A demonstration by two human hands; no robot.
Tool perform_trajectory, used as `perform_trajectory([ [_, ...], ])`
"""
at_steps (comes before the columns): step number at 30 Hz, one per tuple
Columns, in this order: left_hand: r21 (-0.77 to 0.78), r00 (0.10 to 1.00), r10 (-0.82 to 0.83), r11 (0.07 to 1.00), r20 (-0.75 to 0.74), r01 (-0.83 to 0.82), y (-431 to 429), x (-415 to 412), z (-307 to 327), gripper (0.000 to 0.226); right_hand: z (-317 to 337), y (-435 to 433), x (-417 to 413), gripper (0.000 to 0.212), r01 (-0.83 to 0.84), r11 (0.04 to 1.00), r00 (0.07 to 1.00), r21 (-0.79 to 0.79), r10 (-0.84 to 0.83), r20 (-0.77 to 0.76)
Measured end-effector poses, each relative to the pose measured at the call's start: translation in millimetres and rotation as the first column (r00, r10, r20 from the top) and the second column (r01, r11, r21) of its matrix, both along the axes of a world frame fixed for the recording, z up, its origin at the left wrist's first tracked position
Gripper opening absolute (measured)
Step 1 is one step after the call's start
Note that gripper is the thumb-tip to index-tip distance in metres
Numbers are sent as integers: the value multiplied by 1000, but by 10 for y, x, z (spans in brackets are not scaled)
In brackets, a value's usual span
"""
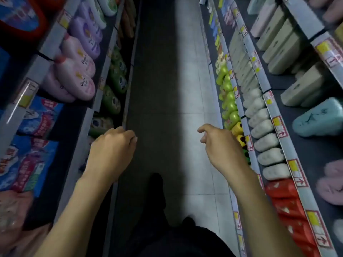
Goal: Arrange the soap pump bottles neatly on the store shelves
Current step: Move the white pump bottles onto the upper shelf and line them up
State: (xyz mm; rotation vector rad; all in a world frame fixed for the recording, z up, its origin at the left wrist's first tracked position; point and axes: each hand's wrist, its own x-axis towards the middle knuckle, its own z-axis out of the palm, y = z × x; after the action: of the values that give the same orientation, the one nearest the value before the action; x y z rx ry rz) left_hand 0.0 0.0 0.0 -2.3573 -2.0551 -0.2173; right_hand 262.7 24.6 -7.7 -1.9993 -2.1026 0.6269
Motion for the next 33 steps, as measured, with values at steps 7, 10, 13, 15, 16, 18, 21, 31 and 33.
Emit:
perform_trajectory([
  [7,-7,983,106,994,152,-106,1067,-570,-39,32,193,1162,-685,34,-154,985,983,-84,161,90],
  [10,44,983,110,992,147,-117,1530,-818,4,28,300,1689,-943,35,-161,987,983,-22,162,81],
  [13,67,989,70,995,134,-79,1958,-949,42,4,287,2082,-1045,46,-107,994,994,16,106,21],
  [15,46,993,54,997,107,-59,2238,-964,35,5,217,2276,-1056,51,-70,997,997,19,70,-25],
  [16,49,994,36,998,101,-41,2373,-949,23,5,183,2364,-1044,51,-39,999,998,6,39,-58],
  [18,23,993,2,1000,116,-4,2656,-875,-9,5,109,2568,-992,49,9,1000,994,-24,-12,-113],
  [21,-13,991,-48,999,122,51,3145,-695,-82,13,13,2948,-871,40,63,997,986,-54,-71,-149],
  [31,-40,988,-148,988,47,150,5259,62,105,20,-80,4901,-184,26,123,988,957,-89,-141,-253],
  [33,-38,989,-149,988,16,149,5642,148,197,22,-63,5330,-36,25,111,990,963,-92,-129,-236],
])
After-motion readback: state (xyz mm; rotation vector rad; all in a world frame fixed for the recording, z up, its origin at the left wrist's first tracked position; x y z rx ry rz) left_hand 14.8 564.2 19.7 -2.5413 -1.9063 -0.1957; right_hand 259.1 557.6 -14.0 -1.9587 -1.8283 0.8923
